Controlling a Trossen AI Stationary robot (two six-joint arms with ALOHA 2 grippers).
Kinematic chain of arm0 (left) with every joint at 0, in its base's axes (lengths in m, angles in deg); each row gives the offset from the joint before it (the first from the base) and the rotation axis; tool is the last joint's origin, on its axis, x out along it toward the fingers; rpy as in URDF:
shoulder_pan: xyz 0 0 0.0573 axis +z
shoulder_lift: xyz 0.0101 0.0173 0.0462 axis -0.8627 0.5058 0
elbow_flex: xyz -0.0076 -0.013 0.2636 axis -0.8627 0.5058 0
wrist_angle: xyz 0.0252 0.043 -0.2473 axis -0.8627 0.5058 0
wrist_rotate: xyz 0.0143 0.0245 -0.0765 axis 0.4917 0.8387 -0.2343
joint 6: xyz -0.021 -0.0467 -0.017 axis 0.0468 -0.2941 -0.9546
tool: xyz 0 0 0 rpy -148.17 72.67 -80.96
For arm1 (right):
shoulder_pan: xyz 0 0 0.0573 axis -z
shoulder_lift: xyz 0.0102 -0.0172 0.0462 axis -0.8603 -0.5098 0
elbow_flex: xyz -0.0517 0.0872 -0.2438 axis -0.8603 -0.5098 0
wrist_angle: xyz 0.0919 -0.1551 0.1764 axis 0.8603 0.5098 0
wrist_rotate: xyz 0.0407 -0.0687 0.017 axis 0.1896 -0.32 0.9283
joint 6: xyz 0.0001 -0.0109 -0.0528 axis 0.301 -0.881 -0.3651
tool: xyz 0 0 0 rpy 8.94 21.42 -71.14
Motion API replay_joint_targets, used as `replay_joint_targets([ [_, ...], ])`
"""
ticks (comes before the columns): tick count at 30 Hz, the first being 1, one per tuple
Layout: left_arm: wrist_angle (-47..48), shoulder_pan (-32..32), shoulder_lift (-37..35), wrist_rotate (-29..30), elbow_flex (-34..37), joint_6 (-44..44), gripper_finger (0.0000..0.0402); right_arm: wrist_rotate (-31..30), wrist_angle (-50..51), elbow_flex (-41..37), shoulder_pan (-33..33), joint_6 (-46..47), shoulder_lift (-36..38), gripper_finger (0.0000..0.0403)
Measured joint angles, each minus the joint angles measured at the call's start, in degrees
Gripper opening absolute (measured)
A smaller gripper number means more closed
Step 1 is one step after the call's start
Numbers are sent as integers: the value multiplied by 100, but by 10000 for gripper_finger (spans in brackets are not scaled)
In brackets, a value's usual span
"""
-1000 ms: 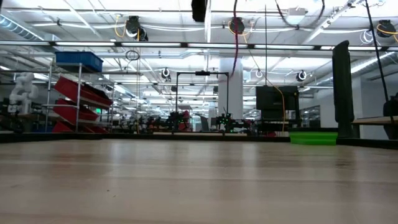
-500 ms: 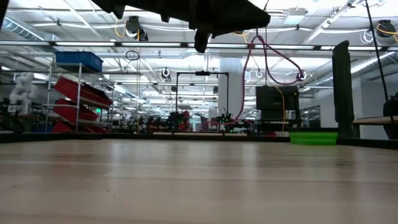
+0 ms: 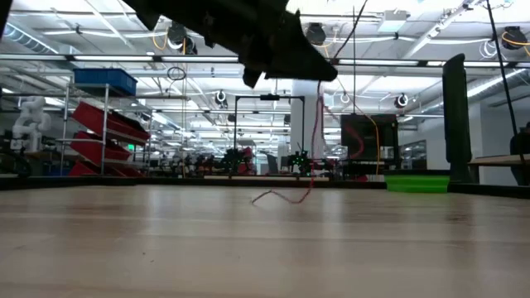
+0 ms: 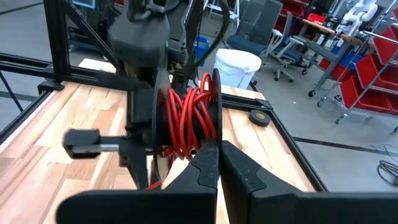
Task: Coil cords
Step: Uncoil the red wire from the spool
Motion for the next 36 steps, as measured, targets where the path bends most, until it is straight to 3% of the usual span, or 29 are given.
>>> replay_joint_targets([
  [18, 1230, 52, -189, 528, 4, -116, 1, 7, 45, 0, -128, 2, 207, 0],
  [29, 3352, -15, -1310, 1327, 7, -919, 2, 7, 82, 0, -127, 2, 207, 0],
  [36, 3755, -402, -2111, 1572, 4, -1055, 2, 6, 110, 0, -127, 2, 205, 0],
])
